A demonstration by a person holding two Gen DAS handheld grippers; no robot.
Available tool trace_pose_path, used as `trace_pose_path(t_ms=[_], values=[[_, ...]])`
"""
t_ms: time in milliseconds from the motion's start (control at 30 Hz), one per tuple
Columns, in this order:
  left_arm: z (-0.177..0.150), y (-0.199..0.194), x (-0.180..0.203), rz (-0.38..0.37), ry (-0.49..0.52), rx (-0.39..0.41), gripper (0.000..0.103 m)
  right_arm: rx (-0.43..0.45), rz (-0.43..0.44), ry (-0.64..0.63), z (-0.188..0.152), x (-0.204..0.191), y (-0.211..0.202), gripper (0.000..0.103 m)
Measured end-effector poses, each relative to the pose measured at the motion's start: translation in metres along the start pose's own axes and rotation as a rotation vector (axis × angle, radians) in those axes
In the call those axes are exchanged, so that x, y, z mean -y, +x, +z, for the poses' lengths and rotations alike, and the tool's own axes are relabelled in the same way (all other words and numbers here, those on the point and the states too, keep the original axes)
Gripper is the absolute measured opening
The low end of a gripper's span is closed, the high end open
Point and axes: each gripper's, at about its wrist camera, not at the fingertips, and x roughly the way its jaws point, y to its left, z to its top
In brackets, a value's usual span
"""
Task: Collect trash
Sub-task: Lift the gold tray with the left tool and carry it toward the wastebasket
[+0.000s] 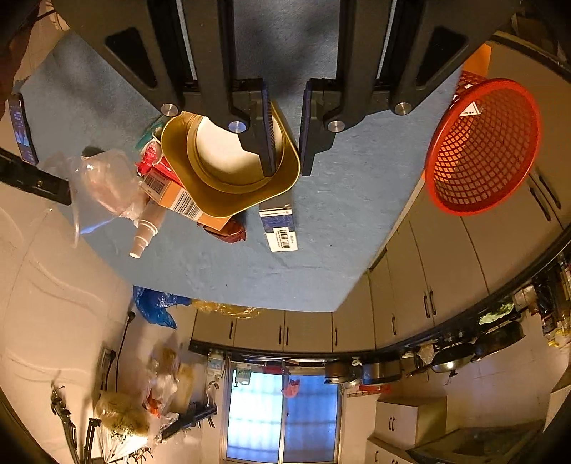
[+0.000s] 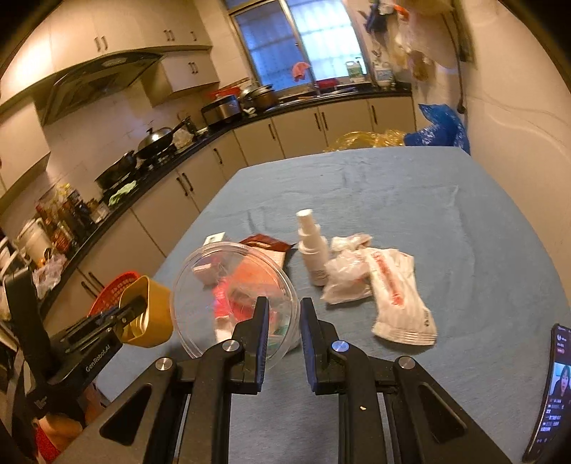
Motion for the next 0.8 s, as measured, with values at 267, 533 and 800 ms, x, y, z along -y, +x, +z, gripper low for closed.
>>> trace_pose_path(t_ms=[267, 533, 800], values=[[-0.005, -0.007, -0.003, -0.001, -0.006, -0.002, 0.013, -0.012, 0.004, -0.015, -0.005, -0.008, 0.004, 0.019], [-0.005, -0.009, 0.000, -0.009, -0.006, 0.005, 0.013, -0.008, 0.002, -0.020, -0.005, -0.007, 0.002, 0.019], [-0.006, -0.013, -0.004, -0.003, -0.008, 0.012, 0.013, -0.012, 0.003, -0.020, -0.008, -0.009, 0.000, 0.019]])
